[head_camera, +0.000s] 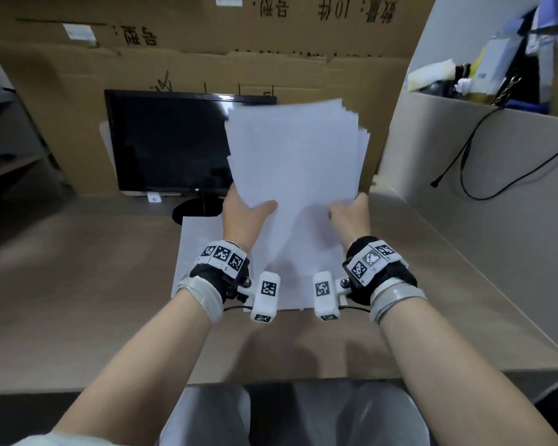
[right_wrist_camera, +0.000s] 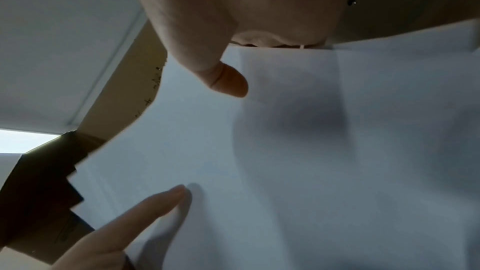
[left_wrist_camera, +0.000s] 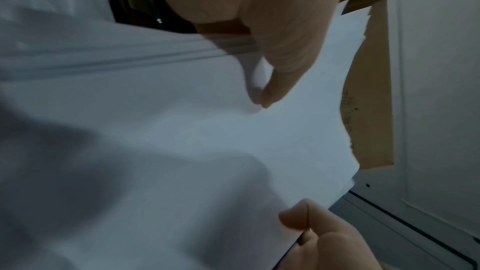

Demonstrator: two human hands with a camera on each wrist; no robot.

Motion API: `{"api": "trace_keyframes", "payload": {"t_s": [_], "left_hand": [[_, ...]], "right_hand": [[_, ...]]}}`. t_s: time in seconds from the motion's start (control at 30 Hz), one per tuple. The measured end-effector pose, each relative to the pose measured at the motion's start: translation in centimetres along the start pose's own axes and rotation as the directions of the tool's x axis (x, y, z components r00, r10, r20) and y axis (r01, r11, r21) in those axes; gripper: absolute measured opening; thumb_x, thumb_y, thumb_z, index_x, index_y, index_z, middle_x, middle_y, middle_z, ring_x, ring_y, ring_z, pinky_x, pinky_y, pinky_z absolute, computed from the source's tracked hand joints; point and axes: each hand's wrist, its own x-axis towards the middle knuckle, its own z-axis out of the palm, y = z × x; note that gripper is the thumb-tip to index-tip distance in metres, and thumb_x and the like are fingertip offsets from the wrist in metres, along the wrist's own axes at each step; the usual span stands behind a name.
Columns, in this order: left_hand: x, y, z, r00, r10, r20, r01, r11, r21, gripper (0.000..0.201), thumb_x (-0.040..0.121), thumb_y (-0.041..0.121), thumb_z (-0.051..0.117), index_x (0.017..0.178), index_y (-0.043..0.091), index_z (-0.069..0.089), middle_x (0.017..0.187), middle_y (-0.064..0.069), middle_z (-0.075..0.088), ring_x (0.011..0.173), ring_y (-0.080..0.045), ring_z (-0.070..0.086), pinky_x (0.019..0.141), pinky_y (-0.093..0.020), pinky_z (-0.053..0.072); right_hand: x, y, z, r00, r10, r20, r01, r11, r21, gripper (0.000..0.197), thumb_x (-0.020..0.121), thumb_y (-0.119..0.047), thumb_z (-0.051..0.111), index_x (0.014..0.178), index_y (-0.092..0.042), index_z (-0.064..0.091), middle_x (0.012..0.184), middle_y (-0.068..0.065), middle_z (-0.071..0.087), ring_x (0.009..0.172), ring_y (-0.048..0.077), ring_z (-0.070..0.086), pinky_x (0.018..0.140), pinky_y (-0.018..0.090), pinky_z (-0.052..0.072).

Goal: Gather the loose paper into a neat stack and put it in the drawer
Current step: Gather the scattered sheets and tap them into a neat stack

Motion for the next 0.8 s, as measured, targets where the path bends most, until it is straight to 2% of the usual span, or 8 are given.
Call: {"api": "trace_keyframes", "payload": {"t_s": [0.13, 0.23, 0.33, 0.43, 0.53, 0.63, 0.73, 0.8], "left_hand": [[-0.6, -1.3, 0.0, 0.997, -0.071, -0.014, 0.069, 0.992, -0.11, 0.051, 0.076, -0.002, 0.083, 0.119, 0.013, 0.061, 0.111, -0.003, 0.074, 0.094, -0.01, 0.073, 0.079, -0.022, 0.059], [-1.3, -2.6, 0.6, 0.988, -0.144, -0.058, 0.133, 0.978, -0.162, 0.045, 0.079, -0.003, 0.081, 0.116, 0.012, 0.062, 0.104, -0.003, 0.074, 0.083, -0.009, 0.072, 0.074, -0.022, 0.059], [-1.5, -3.1, 0.9, 0.979, -0.174, -0.109, 0.15, 0.969, -0.197, 0.039, 0.081, 0.0, 0.08, 0.115, 0.01, 0.065, 0.1, 0.0, 0.075, 0.081, -0.009, 0.072, 0.073, -0.022, 0.058], [-1.3, -2.8, 1.4, 0.986, -0.133, -0.104, 0.115, 0.98, -0.161, 0.036, 0.082, 0.004, 0.08, 0.116, 0.006, 0.068, 0.106, -0.005, 0.077, 0.089, -0.013, 0.075, 0.074, -0.022, 0.059], [-0.7, -1.7, 1.9, 0.994, -0.059, -0.092, 0.047, 0.991, -0.122, 0.03, 0.087, 0.006, 0.077, 0.115, 0.008, 0.07, 0.11, -0.005, 0.077, 0.1, -0.017, 0.074, 0.084, -0.027, 0.059], [0.5, -0.1, 2.2, 0.99, 0.034, -0.134, -0.049, 0.993, -0.104, 0.034, 0.088, 0.009, 0.077, 0.121, 0.007, 0.068, 0.113, -0.002, 0.076, 0.105, -0.013, 0.072, 0.09, -0.024, 0.057], [1.1, 0.9, 1.9, 0.986, 0.074, -0.148, -0.087, 0.992, -0.087, 0.04, 0.084, 0.015, 0.081, 0.121, 0.01, 0.067, 0.112, 0.002, 0.076, 0.104, -0.01, 0.073, 0.09, -0.026, 0.056], [1.1, 1.0, 1.5, 0.986, 0.083, -0.145, -0.094, 0.993, -0.07, 0.051, 0.076, 0.021, 0.086, 0.121, 0.017, 0.062, 0.113, 0.004, 0.075, 0.104, -0.01, 0.072, 0.094, -0.033, 0.058]], "right_hand": [[0.0, 1.6, 0.0, 0.998, 0.052, -0.028, -0.049, 0.995, 0.085, 0.042, 0.078, 0.0, 0.053, 0.115, -0.016, 0.04, 0.094, -0.002, 0.057, 0.084, 0.018, 0.057, 0.076, 0.032, 0.049], [-0.1, 2.7, -0.2, 0.993, 0.062, -0.1, -0.052, 0.994, 0.098, 0.041, 0.077, -0.006, 0.057, 0.116, -0.016, 0.05, 0.088, -0.007, 0.059, 0.077, 0.011, 0.056, 0.074, 0.029, 0.047], [-0.3, 3.5, -0.2, 0.991, 0.059, -0.117, -0.047, 0.994, 0.102, 0.028, 0.077, -0.006, 0.056, 0.105, -0.011, 0.055, 0.081, -0.005, 0.058, 0.072, 0.015, 0.053, 0.065, 0.028, 0.042], [-0.1, 3.7, 0.0, 0.991, 0.042, -0.128, -0.027, 0.993, 0.117, 0.024, 0.079, -0.004, 0.054, 0.101, -0.013, 0.056, 0.084, -0.004, 0.061, 0.071, 0.014, 0.056, 0.07, 0.028, 0.045], [0.4, 2.6, 0.4, 0.997, 0.004, -0.071, 0.001, 0.998, 0.065, 0.027, 0.082, 0.001, 0.05, 0.104, -0.014, 0.056, 0.087, -0.004, 0.062, 0.071, 0.01, 0.056, 0.072, 0.027, 0.044], [0.8, 0.9, 0.8, 0.996, -0.057, -0.073, 0.064, 0.992, 0.105, 0.035, 0.085, 0.005, 0.047, 0.113, -0.013, 0.056, 0.09, -0.008, 0.062, 0.076, 0.007, 0.057, 0.07, 0.021, 0.044], [0.8, -0.2, 0.6, 0.991, -0.088, -0.103, 0.104, 0.982, 0.157, 0.035, 0.089, -0.003, 0.052, 0.122, -0.014, 0.051, 0.094, -0.011, 0.061, 0.079, 0.0, 0.057, 0.061, 0.011, 0.039], [0.5, -0.3, 0.4, 0.991, -0.083, -0.101, 0.1, 0.98, 0.173, 0.039, 0.088, -0.01, 0.057, 0.125, -0.015, 0.046, 0.096, -0.011, 0.06, 0.082, 0.003, 0.058, 0.063, 0.015, 0.04]]}}
